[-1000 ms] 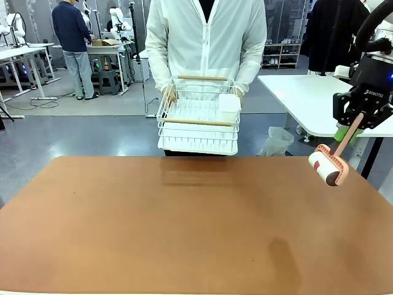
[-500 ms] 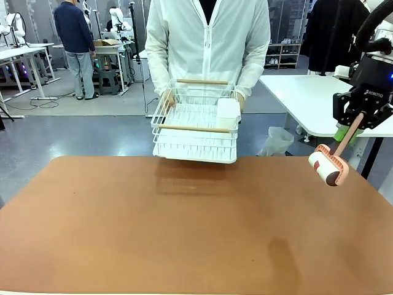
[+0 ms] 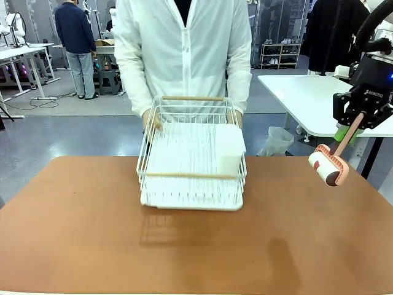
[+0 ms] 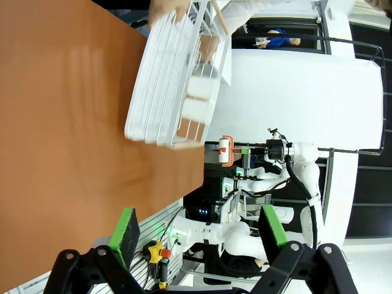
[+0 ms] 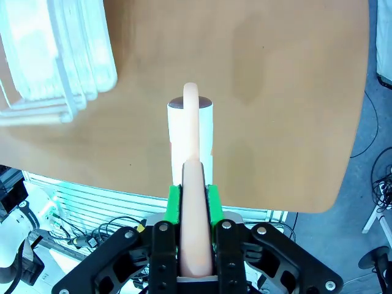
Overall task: Clean the table.
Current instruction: Place the Lint Roller down when the Dish drying rack is positioned in the middle of the table.
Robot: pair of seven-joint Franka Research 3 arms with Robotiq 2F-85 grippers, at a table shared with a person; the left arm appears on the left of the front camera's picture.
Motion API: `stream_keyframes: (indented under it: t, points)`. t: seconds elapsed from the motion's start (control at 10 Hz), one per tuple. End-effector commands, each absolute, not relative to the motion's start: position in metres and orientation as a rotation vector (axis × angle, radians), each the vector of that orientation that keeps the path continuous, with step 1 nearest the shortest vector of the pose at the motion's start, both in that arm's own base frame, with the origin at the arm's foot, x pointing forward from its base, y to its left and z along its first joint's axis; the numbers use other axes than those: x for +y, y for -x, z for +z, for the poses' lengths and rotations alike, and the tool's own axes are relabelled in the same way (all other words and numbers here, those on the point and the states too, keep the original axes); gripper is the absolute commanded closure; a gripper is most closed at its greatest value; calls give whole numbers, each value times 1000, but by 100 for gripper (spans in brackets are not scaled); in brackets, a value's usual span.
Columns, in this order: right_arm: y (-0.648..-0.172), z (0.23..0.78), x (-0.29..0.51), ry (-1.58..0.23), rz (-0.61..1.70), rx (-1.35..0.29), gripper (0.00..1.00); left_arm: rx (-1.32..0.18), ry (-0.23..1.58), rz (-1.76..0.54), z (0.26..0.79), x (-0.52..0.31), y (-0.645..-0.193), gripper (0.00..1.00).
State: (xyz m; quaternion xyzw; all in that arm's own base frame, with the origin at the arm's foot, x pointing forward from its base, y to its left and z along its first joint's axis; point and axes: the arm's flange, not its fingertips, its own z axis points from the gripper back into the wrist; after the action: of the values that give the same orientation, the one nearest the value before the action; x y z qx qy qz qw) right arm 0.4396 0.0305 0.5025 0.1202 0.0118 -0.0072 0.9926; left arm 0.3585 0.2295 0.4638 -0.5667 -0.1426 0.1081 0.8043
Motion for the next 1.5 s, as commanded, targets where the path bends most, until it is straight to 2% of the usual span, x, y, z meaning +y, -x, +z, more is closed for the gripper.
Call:
stream_keyframes:
  t: [0.0, 1.4]
  points:
    - [-436, 505, 31, -235, -8, 23, 79, -314, 1225, 228, 465, 232, -356, 0]
    - [-436, 505, 31, -235, -8, 23, 79, -314, 1225, 228, 465, 232, -356, 0]
